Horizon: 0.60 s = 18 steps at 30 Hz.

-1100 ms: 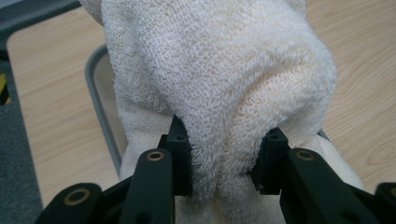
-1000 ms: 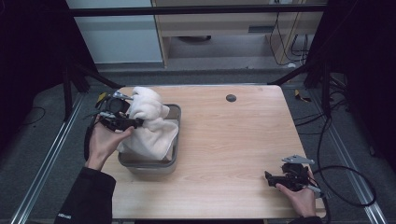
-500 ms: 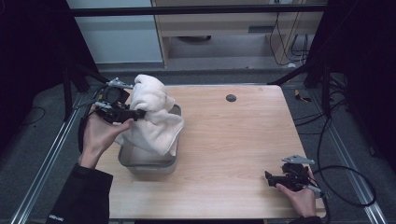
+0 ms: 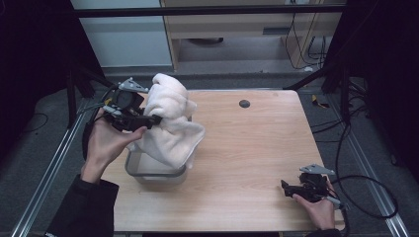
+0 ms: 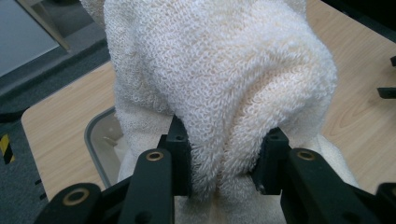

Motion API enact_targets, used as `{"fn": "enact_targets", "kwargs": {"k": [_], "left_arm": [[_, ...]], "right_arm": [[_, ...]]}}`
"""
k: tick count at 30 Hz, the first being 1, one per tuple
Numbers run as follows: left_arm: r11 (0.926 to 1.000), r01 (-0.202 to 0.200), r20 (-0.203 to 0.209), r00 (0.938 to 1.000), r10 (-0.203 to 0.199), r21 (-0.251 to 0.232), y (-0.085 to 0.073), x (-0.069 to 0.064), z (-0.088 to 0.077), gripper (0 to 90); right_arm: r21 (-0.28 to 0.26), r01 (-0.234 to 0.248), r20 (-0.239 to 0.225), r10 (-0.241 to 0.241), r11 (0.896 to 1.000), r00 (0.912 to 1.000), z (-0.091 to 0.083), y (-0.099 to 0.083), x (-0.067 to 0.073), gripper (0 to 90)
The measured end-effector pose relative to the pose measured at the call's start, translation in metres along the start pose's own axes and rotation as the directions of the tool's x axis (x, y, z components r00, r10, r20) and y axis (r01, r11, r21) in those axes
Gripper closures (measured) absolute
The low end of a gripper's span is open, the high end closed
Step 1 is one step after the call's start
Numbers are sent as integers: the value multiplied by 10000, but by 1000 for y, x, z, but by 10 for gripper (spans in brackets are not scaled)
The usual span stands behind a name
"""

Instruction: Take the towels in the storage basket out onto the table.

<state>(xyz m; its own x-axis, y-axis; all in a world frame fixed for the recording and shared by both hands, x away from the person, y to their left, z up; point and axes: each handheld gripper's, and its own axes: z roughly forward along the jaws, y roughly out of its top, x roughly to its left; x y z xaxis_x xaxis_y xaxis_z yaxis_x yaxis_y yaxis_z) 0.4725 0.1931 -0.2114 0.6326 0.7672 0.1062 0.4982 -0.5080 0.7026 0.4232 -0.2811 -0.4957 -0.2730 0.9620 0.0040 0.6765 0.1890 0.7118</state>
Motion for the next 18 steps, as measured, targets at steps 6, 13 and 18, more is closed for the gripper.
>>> {"fn": "enact_targets", "kwargs": {"k": [6, 13, 18], "left_arm": [[9995, -329, 240, 9992, 328, 34, 11, -16, 4, 646], [9971, -726, 738, 9948, 707, 231, 24, -38, 20, 645], [9945, -1001, 966, 9906, 968, 305, 31, -51, 31, 644]], "right_arm": [[-60, -38, 18, 38, 10000, 10000, -1, 0, 0, 51], [-141, -35, 18, 36, 9999, 10000, -3, 0, -1, 53], [-183, -87, 31, 88, 9998, 10000, -3, 0, -1, 51]]}}
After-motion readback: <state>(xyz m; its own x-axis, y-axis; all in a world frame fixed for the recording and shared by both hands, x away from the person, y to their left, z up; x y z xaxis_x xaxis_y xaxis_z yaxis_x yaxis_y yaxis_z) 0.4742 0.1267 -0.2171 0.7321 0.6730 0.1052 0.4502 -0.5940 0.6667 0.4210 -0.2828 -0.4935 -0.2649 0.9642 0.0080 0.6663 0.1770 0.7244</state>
